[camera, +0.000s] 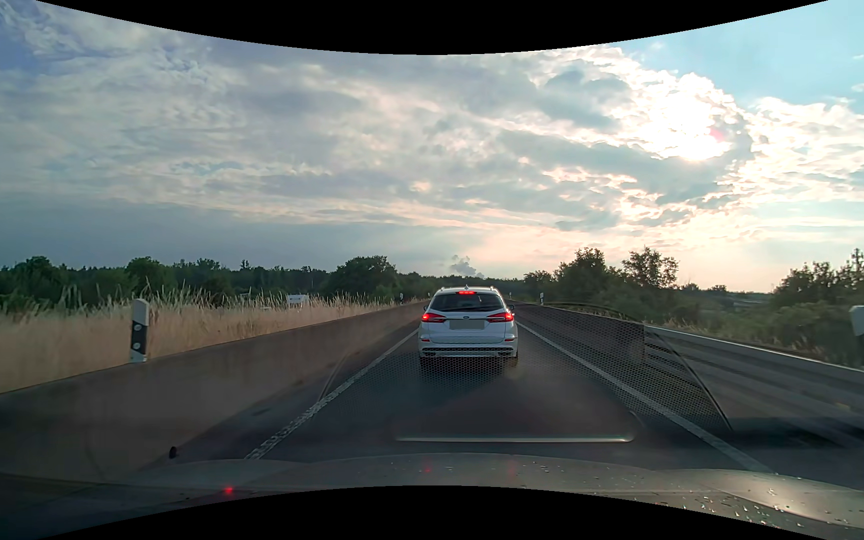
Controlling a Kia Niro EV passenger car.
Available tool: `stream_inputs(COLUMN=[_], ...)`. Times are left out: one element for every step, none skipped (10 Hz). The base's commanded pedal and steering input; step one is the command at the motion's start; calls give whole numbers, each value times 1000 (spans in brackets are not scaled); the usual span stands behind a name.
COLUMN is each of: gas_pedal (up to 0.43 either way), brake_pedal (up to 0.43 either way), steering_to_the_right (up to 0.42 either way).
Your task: Follow the waypoints while adhering to traffic rules and regulations
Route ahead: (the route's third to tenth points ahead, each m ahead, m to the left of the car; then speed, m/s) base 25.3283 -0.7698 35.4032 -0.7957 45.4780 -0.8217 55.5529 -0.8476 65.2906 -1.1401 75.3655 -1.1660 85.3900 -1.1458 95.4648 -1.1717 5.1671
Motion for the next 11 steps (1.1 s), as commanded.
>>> stream_inputs(gas_pedal=[0, 0, 0, 0, 0, 0, 0, 0, 0, 0, 0], brake_pedal=[146, 146, 146, 146, 146, 146, 146, 146, 146, 146, 146], steering_to_the_right=[4, 3, 0, -1, -1, -2, -2, -2, -2, -2, -2])
